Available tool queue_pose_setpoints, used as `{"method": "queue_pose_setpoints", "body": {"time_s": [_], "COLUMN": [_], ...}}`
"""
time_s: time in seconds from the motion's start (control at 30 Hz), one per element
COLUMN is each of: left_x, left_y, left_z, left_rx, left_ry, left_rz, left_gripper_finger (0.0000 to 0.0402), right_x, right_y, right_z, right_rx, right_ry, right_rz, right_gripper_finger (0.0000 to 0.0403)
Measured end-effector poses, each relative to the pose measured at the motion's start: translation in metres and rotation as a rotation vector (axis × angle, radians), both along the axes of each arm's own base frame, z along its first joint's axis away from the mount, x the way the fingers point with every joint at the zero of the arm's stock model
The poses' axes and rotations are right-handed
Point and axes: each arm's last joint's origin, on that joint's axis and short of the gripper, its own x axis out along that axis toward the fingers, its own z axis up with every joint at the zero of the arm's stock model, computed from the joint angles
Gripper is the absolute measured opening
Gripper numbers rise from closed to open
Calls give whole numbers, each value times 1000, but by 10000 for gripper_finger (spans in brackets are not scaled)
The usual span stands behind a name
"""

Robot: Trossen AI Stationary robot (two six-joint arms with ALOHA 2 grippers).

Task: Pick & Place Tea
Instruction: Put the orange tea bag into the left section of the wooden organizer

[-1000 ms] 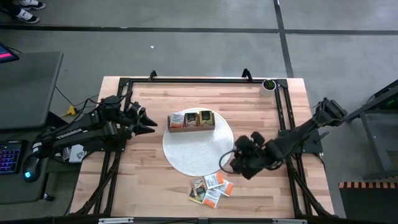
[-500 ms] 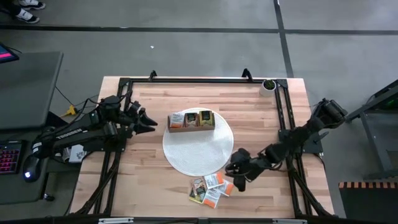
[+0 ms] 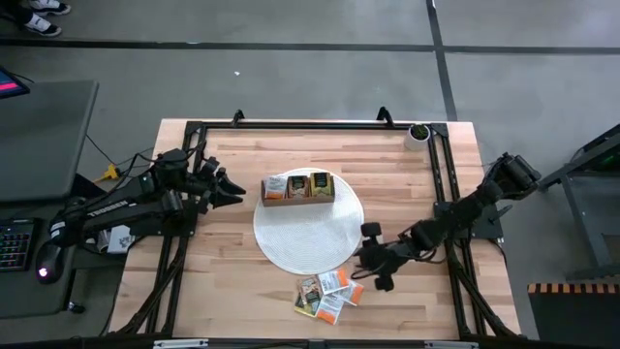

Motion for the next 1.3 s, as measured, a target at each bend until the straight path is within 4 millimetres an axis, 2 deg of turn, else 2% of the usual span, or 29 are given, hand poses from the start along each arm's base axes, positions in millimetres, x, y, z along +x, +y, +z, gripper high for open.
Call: {"method": "queue_pose_setpoints", "body": {"time_s": [0.2, 0.43, 0.73, 1.3], "left_x": [0, 0, -1, -1], "left_y": [0, 0, 0, 1], "left_z": [0, 0, -5, -5], "left_rx": [-2, -18, -56, -62], "left_ry": [1, 8, 59, 61], "left_rz": [12, 16, 28, 71], "left_gripper_finger": [204, 204, 204, 204], "right_x": [0, 3, 13, 19], "right_y": [2, 16, 24, 28], "right_z": [-3, -31, -52, -55], "right_rx": [-66, -183, -337, -476], "right_ry": [-1, 62, 42, -23], "right_rz": [77, 225, 308, 517], "right_gripper_finger": [131, 131, 131, 131]}}
